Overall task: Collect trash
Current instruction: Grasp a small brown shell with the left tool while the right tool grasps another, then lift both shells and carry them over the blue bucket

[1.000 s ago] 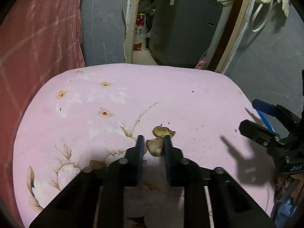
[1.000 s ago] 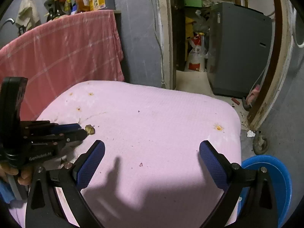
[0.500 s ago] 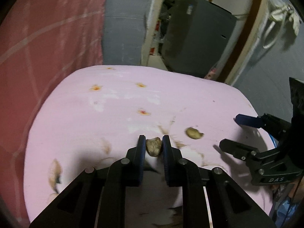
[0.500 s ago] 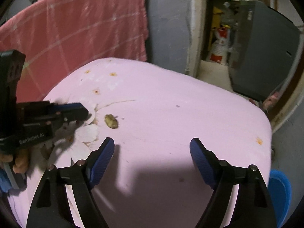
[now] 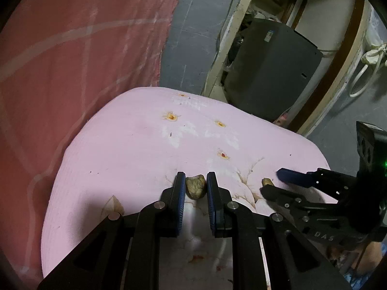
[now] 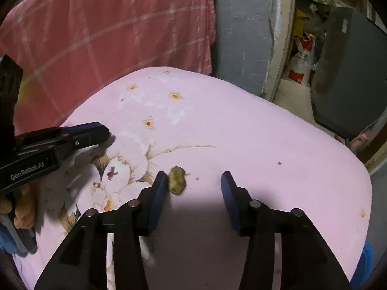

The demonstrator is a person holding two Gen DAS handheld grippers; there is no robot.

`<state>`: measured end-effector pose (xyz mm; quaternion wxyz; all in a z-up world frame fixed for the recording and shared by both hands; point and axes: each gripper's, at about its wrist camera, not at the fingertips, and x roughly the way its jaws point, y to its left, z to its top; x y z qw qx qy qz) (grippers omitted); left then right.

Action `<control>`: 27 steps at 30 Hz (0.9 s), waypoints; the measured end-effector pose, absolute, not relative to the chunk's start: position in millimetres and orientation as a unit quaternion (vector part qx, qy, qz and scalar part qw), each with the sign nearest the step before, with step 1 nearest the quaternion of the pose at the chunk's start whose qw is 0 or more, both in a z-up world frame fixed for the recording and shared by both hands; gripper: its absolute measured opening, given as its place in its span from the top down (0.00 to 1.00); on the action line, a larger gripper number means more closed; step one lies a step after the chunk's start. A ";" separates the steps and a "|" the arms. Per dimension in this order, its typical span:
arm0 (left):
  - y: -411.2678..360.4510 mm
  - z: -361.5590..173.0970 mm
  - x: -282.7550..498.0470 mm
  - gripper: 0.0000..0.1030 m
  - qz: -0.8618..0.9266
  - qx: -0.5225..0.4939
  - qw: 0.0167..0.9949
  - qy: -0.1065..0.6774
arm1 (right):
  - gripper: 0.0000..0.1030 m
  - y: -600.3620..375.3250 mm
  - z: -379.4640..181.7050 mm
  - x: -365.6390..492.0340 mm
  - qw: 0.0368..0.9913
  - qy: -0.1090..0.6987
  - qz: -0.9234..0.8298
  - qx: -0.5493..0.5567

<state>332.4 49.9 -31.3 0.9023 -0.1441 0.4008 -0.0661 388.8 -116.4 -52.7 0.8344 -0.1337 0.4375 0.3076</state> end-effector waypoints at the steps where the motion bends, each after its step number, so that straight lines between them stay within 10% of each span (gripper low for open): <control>1: 49.9 -29.9 333.1 0.86 -0.066 -0.144 0.902 0.401 | 0.65 -112.6 -52.1 388.0 0.833 0.437 0.311 -0.137; 7: 50.8 -30.2 333.2 0.86 -0.066 -0.139 0.905 0.396 | 0.88 -107.4 -53.3 385.6 0.828 0.439 0.320 -0.140; 27: 5.9 20.7 259.2 0.86 -0.098 -0.092 0.974 0.182 | 0.89 -167.1 9.3 284.2 0.943 0.209 0.242 -0.093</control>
